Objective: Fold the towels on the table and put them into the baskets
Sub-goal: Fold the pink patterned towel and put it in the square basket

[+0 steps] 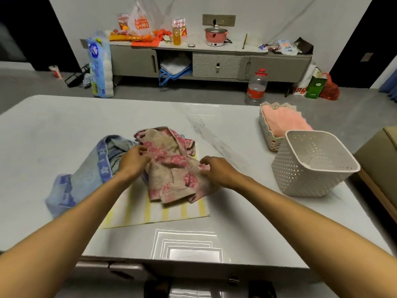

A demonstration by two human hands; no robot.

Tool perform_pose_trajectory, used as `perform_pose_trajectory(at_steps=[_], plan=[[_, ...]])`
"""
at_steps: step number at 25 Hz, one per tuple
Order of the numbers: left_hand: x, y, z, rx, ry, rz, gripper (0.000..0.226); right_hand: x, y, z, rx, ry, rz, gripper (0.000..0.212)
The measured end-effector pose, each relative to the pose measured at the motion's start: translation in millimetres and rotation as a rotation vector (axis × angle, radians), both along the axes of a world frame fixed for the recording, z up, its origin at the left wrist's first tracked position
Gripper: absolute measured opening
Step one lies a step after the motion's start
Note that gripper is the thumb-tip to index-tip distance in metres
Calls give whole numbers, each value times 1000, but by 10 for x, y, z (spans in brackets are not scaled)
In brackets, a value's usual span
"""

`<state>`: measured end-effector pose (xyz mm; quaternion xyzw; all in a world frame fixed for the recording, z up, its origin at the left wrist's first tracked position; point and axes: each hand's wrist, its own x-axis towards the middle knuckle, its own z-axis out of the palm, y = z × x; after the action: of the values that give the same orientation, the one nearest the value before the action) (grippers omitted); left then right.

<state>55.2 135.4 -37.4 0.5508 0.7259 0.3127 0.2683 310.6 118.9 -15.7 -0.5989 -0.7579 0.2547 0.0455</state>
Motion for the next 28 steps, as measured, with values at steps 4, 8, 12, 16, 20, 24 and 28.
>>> perform_pose_trajectory(at_steps=[4,8,12,16,20,24,28], plan=[[-252,672,-175,100,-66,86,35,-320,481,-252,-43,243,-171,56],[-493,1384,-322,-153,102,103,60,-562,757,-489,-79,398,-286,33],[-449,1667,-344,-102,486,8,51,-619,807,-550,0,504,-312,32],[-276,1398,84,297,234,2,23,-475,651,-121,31,814,-386,20],[-18,703,1024,440,-116,-154,20,-253,163,746,149,1073,-418,23],[207,-210,1904,528,-365,-188,14,26,-527,1638,227,1245,-424,22],[377,-1055,2428,498,-536,-218,21,360,-1297,2223,242,1422,-469,34]])
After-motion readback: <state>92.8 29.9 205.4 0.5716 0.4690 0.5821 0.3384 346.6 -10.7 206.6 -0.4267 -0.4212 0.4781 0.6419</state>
